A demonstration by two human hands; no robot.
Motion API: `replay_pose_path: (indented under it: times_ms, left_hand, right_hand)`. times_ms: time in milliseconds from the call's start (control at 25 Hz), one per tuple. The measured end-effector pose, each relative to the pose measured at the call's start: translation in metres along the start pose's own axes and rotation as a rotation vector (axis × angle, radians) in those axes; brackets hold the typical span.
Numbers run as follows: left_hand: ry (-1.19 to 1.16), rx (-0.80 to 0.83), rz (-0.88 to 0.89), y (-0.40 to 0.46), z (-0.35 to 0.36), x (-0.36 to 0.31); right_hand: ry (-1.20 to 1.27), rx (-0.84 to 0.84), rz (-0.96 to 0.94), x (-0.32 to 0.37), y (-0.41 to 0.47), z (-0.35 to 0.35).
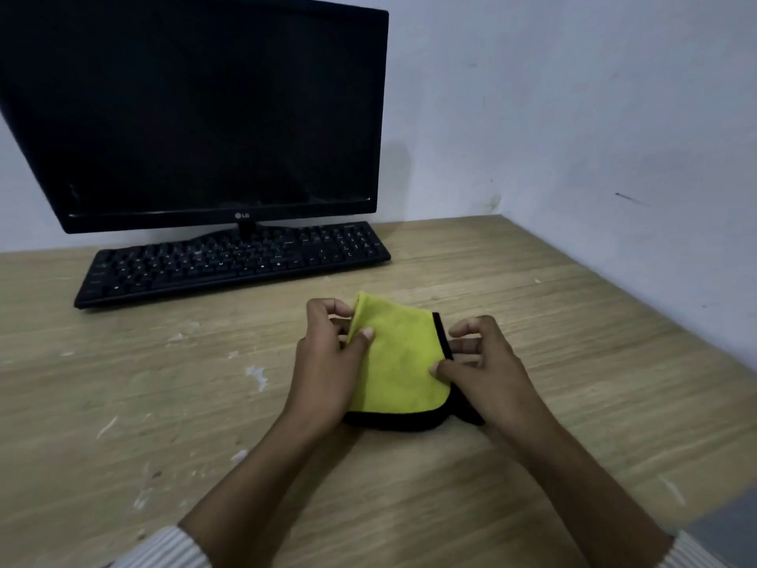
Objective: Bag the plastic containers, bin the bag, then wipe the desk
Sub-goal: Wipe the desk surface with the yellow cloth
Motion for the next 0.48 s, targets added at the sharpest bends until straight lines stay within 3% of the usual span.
replay_pose_path:
  times_ms: [160, 320, 480]
  left_hand:
    - [-0.139, -0.026, -0.061, 0.034, 0.035, 0.013]
    - [-0.043, 0.011, -0.021, 0.081, 0.07, 0.016]
    - [0.111, 0.089, 0.008, 0.134, 0.102, 0.025]
  right_hand:
    - [0.204, 0.054, 0.163, -0.01, 0.05, -0.016]
    - [0.154, -0.092, 0.099, 0.009, 0.112, -0.048]
    - [-0.062, -0.202, 0.015, 0.028, 0.173, -0.064]
Point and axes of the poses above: each hand's wrist, its own y-axis towards the middle knuckle, its own z-axis out of the palm, x = y × z, the point moved 10 cm from there along y, towards the middle knuckle, and after that the axes turned 11 degrees about z, right-handed, at the moved point
